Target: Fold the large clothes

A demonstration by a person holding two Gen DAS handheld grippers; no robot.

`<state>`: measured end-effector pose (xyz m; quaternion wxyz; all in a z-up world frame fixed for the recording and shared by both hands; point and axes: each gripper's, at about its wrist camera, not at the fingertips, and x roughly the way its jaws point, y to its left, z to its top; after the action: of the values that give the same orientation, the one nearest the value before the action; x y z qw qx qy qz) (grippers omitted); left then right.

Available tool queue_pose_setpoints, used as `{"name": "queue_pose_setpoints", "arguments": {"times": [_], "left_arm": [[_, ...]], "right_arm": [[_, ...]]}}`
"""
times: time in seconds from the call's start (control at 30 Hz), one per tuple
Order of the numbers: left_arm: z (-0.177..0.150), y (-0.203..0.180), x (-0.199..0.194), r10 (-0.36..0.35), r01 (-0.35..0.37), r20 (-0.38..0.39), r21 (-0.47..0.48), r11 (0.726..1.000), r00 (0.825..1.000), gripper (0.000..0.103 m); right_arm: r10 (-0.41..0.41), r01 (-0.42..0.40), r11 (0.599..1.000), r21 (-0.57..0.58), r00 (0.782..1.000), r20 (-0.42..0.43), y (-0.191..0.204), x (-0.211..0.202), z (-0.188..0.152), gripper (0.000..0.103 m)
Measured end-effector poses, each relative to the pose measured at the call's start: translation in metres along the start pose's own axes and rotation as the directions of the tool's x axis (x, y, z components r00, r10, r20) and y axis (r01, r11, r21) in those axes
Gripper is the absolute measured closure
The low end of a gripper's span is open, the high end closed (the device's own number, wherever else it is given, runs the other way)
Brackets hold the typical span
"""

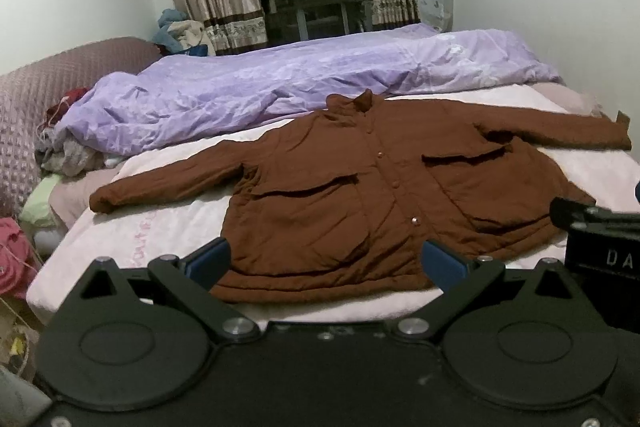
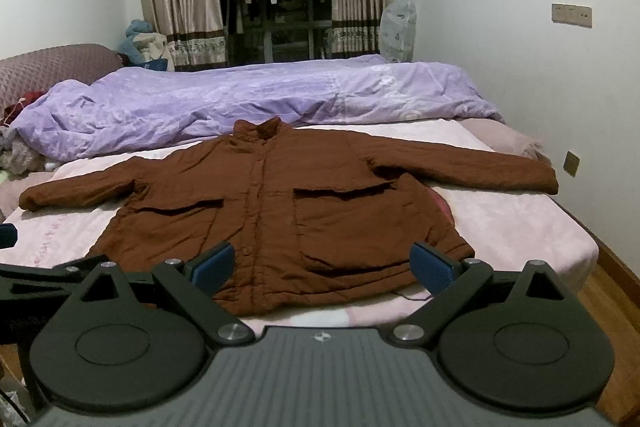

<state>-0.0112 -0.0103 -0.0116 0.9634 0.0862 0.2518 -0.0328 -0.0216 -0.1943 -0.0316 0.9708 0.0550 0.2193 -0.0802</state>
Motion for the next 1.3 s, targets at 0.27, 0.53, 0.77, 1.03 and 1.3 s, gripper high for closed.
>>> {"name": "queue_pose_setpoints", "arguments": {"times": [0.27, 0.53, 0.77, 1.03, 1.3], "left_arm": [[-0.002, 0.001, -0.001, -0.016, 0.016, 0.009, -0.019, 1.000, 1.000, 0.000], [-0.003, 0.001, -0.001, -0.029, 0.029, 0.012, -0.017, 0.999, 1.000, 0.000], [-0.004, 0.010, -0.003, -0.071, 0.073, 0.037, -0.050, 0.996, 0.997, 0.000], [-0.009, 0.005, 0.011, -0.030, 0.030, 0.005, -0.030, 0.999, 1.000, 0.000], [-0.022, 0.034, 0.073, 0.047, -0.051, -0.055, -0.069, 0.996, 0.997, 0.000]], "right_arm": [[0.022, -0.023, 1.000, -0.003, 1.000, -0.011, -0.003, 0.001, -0.002, 0.000], [0.025, -0.025, 1.000, -0.002, 1.000, -0.014, -0.002, 0.001, -0.004, 0.000], [0.044, -0.044, 0.999, -0.005, 0.999, -0.016, -0.003, 0.002, -0.007, 0.000], [0.063, -0.063, 0.998, 0.002, 0.998, -0.013, 0.000, 0.008, -0.013, 0.000], [0.093, -0.092, 0.995, 0.024, 0.993, -0.066, -0.016, 0.064, -0.020, 0.000]]}}
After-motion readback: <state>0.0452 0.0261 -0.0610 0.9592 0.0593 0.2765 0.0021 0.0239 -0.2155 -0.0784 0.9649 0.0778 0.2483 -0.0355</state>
